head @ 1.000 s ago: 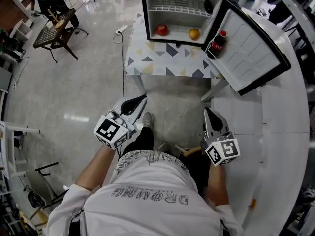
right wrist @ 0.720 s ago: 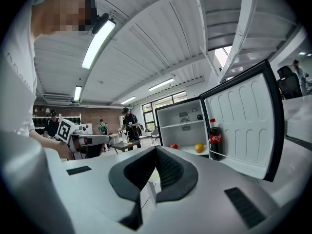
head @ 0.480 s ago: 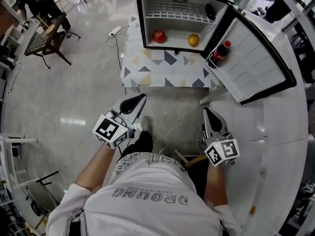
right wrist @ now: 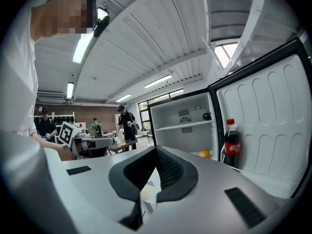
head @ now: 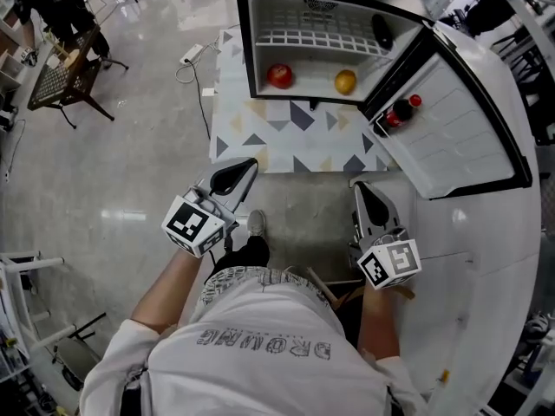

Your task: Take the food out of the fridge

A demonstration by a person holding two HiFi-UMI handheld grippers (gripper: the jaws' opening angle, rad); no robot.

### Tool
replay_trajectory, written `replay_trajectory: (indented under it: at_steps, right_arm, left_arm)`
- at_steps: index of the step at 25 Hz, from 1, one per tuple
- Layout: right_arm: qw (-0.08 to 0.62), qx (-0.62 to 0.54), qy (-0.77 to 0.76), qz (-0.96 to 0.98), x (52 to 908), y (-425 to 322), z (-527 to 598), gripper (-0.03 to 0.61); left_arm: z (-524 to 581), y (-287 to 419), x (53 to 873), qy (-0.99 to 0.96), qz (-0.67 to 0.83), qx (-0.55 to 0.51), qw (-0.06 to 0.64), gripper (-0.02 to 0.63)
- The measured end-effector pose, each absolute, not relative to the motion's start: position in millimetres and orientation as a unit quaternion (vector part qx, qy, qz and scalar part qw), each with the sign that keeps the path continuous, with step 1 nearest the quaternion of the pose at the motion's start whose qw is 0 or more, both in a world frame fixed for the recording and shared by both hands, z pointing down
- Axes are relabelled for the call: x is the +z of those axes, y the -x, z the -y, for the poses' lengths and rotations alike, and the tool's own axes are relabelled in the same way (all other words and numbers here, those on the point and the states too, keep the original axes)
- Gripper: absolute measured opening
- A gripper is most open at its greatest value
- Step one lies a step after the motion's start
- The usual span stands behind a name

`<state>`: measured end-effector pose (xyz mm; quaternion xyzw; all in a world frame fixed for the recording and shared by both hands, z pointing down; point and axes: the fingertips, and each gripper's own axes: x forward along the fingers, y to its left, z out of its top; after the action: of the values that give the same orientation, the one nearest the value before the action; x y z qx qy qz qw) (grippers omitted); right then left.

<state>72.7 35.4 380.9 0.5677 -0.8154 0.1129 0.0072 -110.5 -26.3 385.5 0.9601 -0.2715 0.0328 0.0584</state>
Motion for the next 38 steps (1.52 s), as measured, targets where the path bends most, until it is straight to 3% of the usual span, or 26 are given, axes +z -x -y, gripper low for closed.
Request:
replay_trajectory:
  at_steps: [22, 38]
  right_arm:
    - [0.021, 0.11, -0.603, 0.79, 371.0, -45.5, 79.9, -0.006]
    - [0.016, 0.11, -0.606, 0.788, 371.9, -71.8, 121.3, -0.008]
  left_arm:
    - [149.5, 120.6, 373.9, -0.975, 0.214, 0.033, 0.055, 0.008]
    - [192.2, 76.4, 372.5, -0.978, 0.197, 0.041, 0.048, 0.008]
